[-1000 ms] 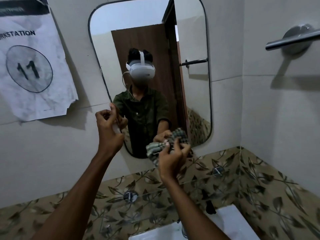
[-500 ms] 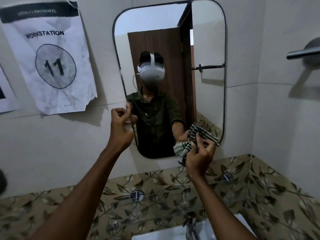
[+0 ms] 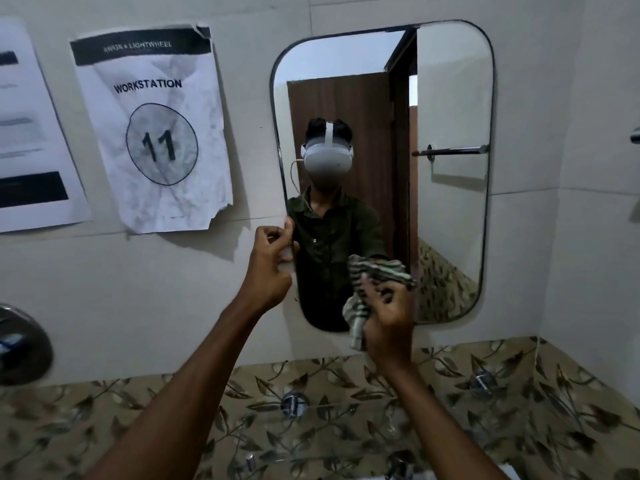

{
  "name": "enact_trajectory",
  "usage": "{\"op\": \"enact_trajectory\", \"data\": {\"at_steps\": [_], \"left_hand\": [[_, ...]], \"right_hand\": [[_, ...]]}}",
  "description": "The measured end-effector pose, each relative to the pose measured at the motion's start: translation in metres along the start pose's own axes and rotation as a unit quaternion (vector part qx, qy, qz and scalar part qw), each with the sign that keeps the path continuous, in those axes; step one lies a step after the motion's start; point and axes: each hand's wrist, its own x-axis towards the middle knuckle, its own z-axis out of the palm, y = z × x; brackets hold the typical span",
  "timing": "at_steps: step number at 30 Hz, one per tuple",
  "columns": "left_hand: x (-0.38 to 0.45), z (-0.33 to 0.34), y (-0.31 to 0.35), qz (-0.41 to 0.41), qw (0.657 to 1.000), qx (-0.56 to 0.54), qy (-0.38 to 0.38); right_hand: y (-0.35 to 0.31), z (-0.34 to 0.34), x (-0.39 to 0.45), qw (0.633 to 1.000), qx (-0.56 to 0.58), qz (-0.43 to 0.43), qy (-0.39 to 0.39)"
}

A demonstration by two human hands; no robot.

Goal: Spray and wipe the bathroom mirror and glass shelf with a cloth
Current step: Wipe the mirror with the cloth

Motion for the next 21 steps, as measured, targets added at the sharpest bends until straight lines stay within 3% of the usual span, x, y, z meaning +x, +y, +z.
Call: {"op": "enact_trajectory", "data": {"at_steps": [2, 4, 6, 8, 11, 13, 15, 16, 18, 20, 21], "left_hand": [[0.001, 0.001, 0.001, -0.001, 1.000, -0.004, -0.004], [0.002, 0.001, 0.001, 0.001, 1.000, -0.001, -0.002], [0.002, 0.000, 0.003, 0.005, 1.000, 0.001, 0.007], [0.003, -0.001, 0.006, 0.004, 1.000, 0.007, 0.021], [0.008, -0.006, 0.011, 0.003, 0.998, 0.021, 0.057], [0.017, -0.012, 0.014, -0.002, 0.997, 0.012, 0.078], [0.027, -0.018, 0.019, -0.010, 0.996, 0.000, 0.087], [0.031, -0.020, 0.024, -0.012, 0.996, -0.001, 0.093], [0.039, -0.022, 0.036, -0.025, 0.995, -0.009, 0.098], [0.046, -0.023, 0.044, -0.037, 0.995, -0.015, 0.096], [0.049, -0.024, 0.045, -0.041, 0.994, -0.018, 0.097]], "right_hand": [[-0.003, 0.002, 0.005, 0.996, -0.003, 0.081, 0.047], [-0.019, 0.010, -0.001, 0.998, -0.024, 0.064, 0.004], [-0.029, 0.015, -0.014, 0.992, -0.024, -0.065, -0.102], [-0.027, 0.015, -0.020, 0.952, -0.030, -0.214, -0.218], [-0.007, 0.007, -0.003, 0.924, -0.054, -0.297, -0.236], [0.007, -0.005, 0.013, 0.962, -0.027, -0.219, -0.160], [0.021, -0.024, 0.037, 1.000, 0.022, -0.011, -0.011], [0.030, -0.033, 0.052, 0.991, 0.041, 0.107, 0.073], [0.049, -0.049, 0.090, 0.931, 0.069, 0.288, 0.211], [0.058, -0.059, 0.124, 0.888, 0.111, 0.359, 0.264], [0.057, -0.059, 0.134, 0.895, 0.104, 0.340, 0.268]]}}
